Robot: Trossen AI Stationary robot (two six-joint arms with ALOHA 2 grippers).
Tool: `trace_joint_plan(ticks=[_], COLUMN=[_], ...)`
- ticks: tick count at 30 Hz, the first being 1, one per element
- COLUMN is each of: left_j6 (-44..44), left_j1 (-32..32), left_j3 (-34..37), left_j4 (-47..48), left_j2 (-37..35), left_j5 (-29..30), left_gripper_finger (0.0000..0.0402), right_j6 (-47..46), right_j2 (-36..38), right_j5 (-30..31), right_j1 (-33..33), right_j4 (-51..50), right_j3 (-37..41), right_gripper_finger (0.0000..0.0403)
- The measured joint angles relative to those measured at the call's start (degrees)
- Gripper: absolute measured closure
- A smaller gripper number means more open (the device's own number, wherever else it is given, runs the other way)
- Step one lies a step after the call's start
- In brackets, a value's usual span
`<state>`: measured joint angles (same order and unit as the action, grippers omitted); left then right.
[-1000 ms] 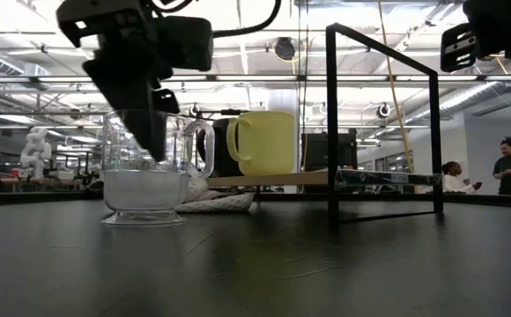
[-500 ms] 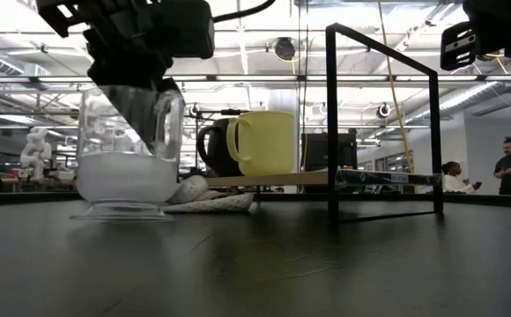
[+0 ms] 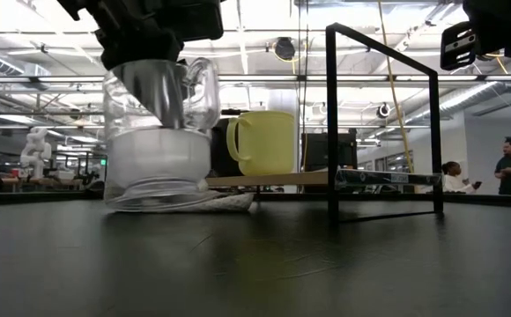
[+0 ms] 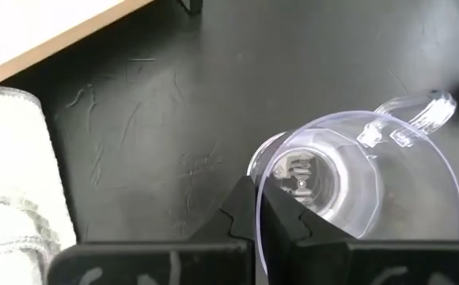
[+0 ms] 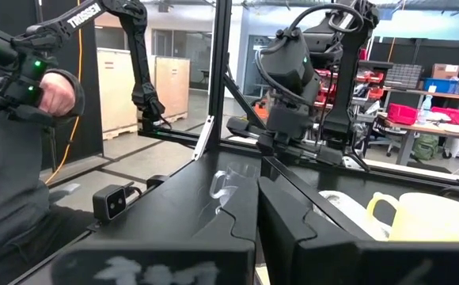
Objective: Stack small to large cups/mugs on shelf
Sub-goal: Put the transparent mug on the shelf
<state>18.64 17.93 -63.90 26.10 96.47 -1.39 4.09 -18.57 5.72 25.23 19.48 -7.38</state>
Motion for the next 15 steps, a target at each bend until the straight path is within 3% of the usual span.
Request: trace_joint_plan(ticks=[8, 15], left_j6=[0.94, -0.34], left_j1=[0.00, 0.73], left_j3=[-2.52, -14.92], left_j4=[-0.09, 10.01], left_j2=[3.97, 12.35], left_j5=[0.16, 1.58], left_gripper_finger=[0.0400, 0.0400], right_j6=[0.01, 0.03], right_j2=[-0.01, -0.02], right_j5=[0.00, 0.00], right_j1=[-0.02, 0.00], right_j4=[-0.01, -0.25], right_j3=[0.00, 0.02], right_gripper_finger=[0.0403, 0.0403])
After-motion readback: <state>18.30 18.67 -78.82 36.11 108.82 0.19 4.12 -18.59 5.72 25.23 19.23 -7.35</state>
